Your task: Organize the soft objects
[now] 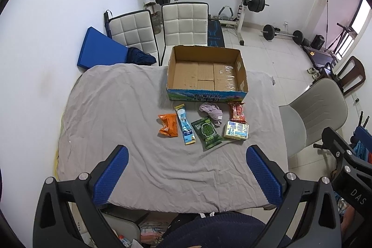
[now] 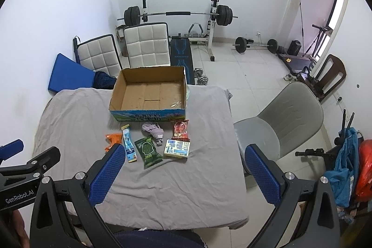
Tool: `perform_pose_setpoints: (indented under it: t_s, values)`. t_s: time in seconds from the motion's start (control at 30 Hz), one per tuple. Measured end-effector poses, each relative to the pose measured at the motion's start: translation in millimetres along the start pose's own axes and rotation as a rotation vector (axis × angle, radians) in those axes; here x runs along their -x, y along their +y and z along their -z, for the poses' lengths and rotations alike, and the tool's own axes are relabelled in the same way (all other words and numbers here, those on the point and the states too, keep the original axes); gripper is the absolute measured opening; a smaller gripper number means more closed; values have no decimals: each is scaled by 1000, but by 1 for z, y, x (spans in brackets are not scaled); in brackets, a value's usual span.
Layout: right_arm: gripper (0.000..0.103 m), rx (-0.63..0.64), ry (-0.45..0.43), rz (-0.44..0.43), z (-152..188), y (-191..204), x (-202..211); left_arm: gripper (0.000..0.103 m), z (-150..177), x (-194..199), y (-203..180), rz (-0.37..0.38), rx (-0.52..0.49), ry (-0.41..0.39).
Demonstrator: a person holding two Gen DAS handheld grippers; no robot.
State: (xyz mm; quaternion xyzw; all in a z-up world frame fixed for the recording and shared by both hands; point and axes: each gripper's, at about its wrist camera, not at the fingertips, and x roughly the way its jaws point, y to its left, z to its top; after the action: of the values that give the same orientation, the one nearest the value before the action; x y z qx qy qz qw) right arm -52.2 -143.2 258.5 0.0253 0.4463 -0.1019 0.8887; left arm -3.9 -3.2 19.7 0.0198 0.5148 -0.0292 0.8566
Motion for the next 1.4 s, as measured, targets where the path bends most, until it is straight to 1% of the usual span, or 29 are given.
perform_pose_setpoints:
  t_s: [0.3,0.6,1.1,1.4]
  values:
    - [103,5,-16,-7,-1,4,3,103,0,1,1,1,1,-13]
    - [103,16,-11,-10,-2,9,1,103,0,-3,1,0,0,-15]
    - [103,8,-17,-9,-3,8,-4,103,0,-2,2,-7,0,-34]
    - [103,-9,-17,-27,-3,2,-8,103,-3,-2,1,-4,0,-34]
